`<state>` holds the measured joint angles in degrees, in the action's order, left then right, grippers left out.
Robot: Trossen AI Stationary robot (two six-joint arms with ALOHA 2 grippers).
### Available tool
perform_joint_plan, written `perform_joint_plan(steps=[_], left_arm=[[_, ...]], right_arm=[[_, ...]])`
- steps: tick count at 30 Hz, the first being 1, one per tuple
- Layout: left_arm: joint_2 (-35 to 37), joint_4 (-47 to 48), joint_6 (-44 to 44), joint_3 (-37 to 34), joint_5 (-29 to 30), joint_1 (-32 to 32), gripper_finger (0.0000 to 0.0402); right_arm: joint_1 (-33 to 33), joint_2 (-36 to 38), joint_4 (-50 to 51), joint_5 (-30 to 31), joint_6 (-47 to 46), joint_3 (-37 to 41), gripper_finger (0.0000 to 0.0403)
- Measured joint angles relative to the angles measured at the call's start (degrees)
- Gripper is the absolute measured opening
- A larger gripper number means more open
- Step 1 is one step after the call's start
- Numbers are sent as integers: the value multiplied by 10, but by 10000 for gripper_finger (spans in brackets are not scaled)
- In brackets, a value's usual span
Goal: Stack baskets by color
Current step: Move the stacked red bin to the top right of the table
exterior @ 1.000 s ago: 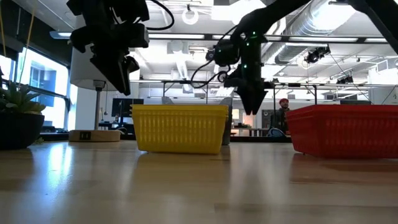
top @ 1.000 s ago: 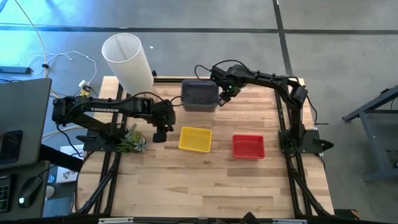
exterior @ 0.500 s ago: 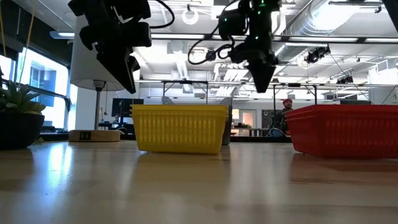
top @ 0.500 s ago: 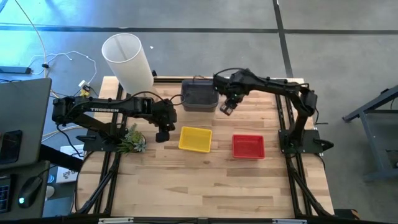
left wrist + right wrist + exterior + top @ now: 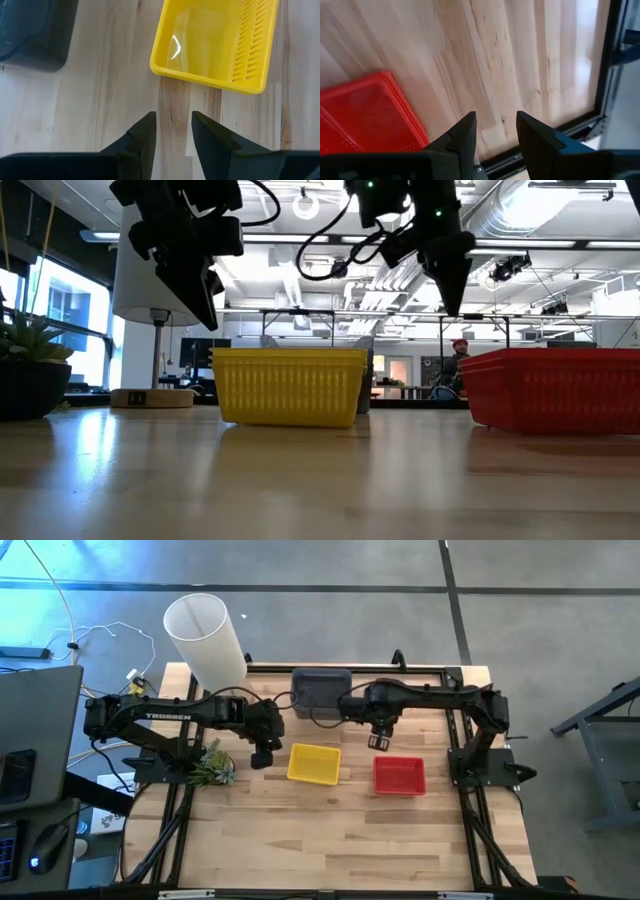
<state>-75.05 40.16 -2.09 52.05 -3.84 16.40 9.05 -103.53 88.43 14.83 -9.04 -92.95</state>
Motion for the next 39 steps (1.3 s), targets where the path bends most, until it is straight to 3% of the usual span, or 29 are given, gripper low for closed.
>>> perform_joint_plan(steps=[3,9,21,30,39], left_arm=[[0,0,0,0,0,0,111],[0,0,0,0,0,0,111],[0,-6,1,0,0,0,111],[0,-6,0,0,0,0,111],[0,-6,0,0,0,0,111]], right_arm=[[-17,18,2,17,-10,16,125],[-38,129,-79,8,-15,155,125],[-65,325,-230,-133,-58,358,125],[-112,341,-365,-195,-131,475,125],[-141,336,-447,-194,-202,530,125]])
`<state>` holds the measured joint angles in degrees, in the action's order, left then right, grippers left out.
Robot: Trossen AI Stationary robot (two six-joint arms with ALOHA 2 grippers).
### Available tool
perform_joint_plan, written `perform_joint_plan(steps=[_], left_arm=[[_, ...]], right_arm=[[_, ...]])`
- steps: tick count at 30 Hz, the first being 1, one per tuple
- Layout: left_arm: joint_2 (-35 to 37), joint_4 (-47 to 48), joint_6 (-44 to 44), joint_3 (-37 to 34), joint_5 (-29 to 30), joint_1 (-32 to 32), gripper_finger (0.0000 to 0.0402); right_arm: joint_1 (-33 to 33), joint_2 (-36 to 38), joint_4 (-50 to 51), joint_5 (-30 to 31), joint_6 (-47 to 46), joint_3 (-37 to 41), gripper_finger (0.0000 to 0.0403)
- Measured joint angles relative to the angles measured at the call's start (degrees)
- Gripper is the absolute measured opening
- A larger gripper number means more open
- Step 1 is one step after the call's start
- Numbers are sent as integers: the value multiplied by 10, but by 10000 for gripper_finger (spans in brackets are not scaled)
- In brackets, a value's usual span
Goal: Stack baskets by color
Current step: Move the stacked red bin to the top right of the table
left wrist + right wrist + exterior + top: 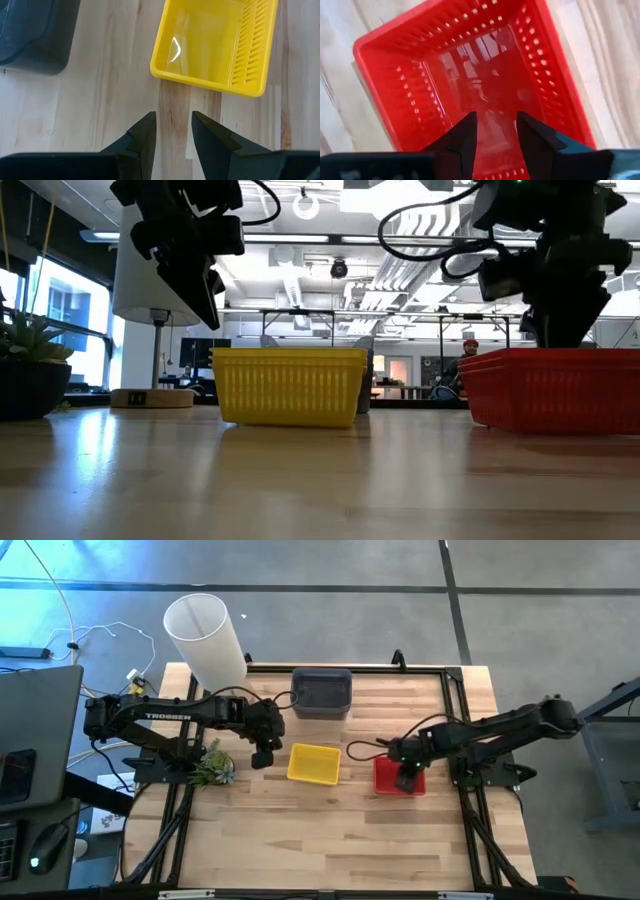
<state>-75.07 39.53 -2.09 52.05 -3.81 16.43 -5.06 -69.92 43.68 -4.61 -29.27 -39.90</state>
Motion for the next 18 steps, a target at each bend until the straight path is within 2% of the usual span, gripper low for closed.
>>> perform_joint_plan(steps=[10,13,18], left_arm=[[0,-3,0,0,0,0,111],[0,-2,0,0,0,0,111],[0,-2,-1,0,0,0,111]], right_arm=[[15,-79,-24,41,-8,7,125],[30,-104,-28,67,-8,7,125],[62,-118,-54,77,-20,4,125]])
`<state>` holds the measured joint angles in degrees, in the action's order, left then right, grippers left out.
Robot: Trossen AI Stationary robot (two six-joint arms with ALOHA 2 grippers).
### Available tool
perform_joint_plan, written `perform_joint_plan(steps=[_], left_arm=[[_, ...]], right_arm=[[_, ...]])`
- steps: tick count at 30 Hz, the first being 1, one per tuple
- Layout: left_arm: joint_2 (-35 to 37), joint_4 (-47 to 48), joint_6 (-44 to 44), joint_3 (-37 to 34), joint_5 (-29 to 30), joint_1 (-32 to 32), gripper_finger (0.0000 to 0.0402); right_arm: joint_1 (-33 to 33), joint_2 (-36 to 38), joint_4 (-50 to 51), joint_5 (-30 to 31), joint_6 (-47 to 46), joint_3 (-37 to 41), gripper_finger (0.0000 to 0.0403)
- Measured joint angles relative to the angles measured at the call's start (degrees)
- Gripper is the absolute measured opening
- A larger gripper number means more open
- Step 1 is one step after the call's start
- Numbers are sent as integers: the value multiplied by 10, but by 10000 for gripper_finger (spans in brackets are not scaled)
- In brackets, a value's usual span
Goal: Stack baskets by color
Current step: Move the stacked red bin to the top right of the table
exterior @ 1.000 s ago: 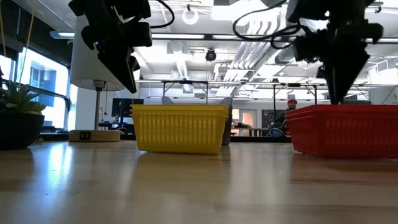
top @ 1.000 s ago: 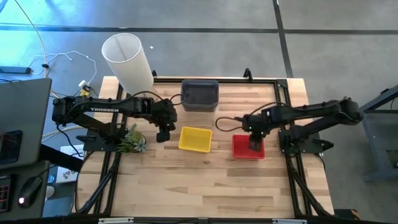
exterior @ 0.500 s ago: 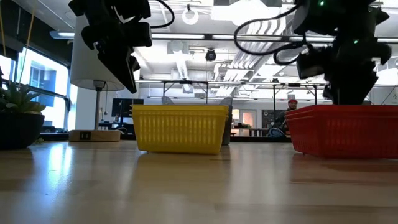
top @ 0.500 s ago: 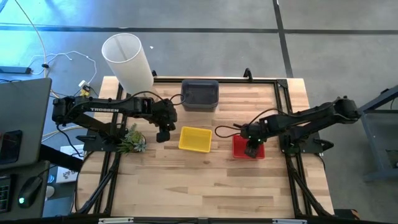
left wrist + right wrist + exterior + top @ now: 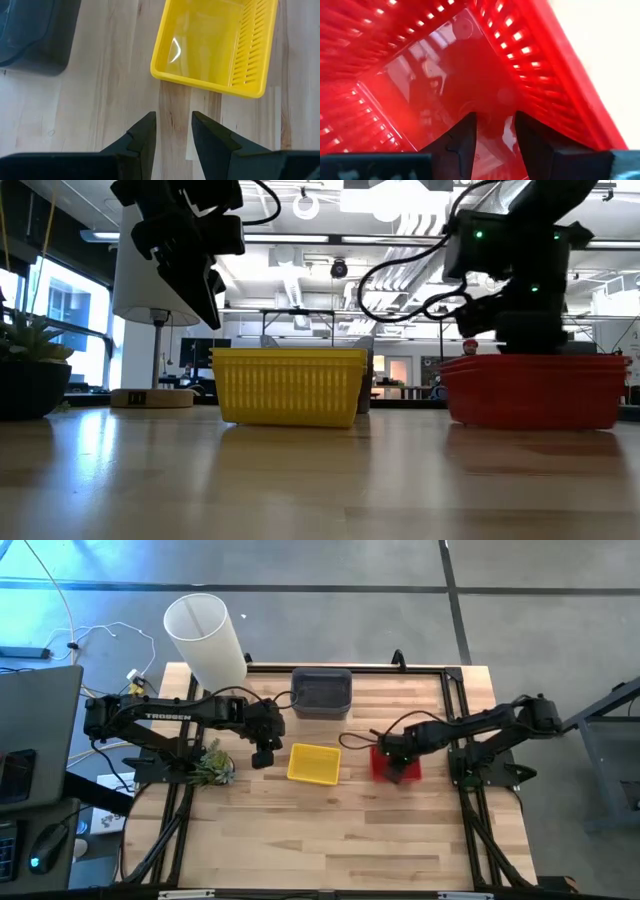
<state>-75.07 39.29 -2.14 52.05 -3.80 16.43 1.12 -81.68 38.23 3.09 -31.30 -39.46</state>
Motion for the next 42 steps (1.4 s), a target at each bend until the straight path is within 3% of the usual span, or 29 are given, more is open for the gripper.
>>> perform_joint_plan(steps=[10,33,42], left_arm=[[0,0,-21,0,0,0,111],[0,-1,-30,0,2,0,111],[0,-1,-36,0,2,0,111]], right_arm=[[62,-2,-29,62,-3,1,125],[299,-3,-89,106,275,3,125],[347,-3,-99,106,363,3,125]])
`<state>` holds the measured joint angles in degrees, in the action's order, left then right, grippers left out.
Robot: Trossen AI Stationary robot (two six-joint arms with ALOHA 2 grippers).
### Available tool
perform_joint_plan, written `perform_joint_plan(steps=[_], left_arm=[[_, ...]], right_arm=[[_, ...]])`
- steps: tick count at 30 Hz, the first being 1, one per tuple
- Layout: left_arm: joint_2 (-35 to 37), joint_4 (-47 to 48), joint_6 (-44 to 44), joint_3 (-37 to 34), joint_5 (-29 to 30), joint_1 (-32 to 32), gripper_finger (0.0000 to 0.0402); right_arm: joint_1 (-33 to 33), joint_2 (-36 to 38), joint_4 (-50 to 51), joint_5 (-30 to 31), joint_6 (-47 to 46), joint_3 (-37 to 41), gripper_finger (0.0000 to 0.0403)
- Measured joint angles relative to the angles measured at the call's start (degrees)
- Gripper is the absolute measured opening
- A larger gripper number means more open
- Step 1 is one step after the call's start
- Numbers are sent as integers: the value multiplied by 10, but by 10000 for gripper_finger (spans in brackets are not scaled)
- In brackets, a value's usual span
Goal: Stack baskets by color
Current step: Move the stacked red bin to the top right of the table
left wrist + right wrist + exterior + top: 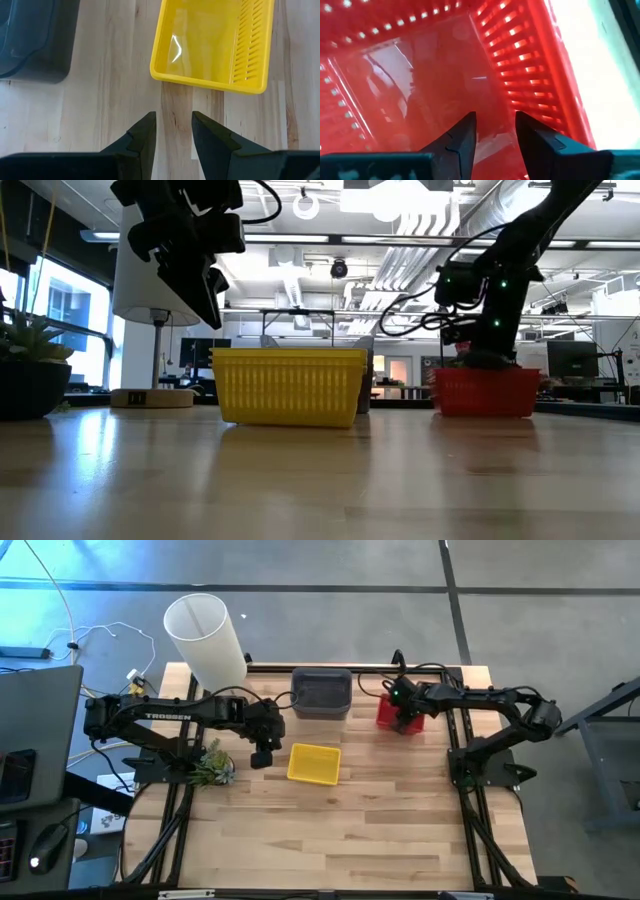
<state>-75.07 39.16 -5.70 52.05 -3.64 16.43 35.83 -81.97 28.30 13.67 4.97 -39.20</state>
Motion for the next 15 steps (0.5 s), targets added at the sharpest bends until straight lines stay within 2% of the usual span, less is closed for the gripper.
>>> perform_joint_plan(steps=[9,15], left_arm=[[0,0,-1,0,0,0,111],[0,0,-18,0,-7,0,111]], right_arm=[[10,0,1,69,87,0,125],[-1,7,3,29,70,0,125]])
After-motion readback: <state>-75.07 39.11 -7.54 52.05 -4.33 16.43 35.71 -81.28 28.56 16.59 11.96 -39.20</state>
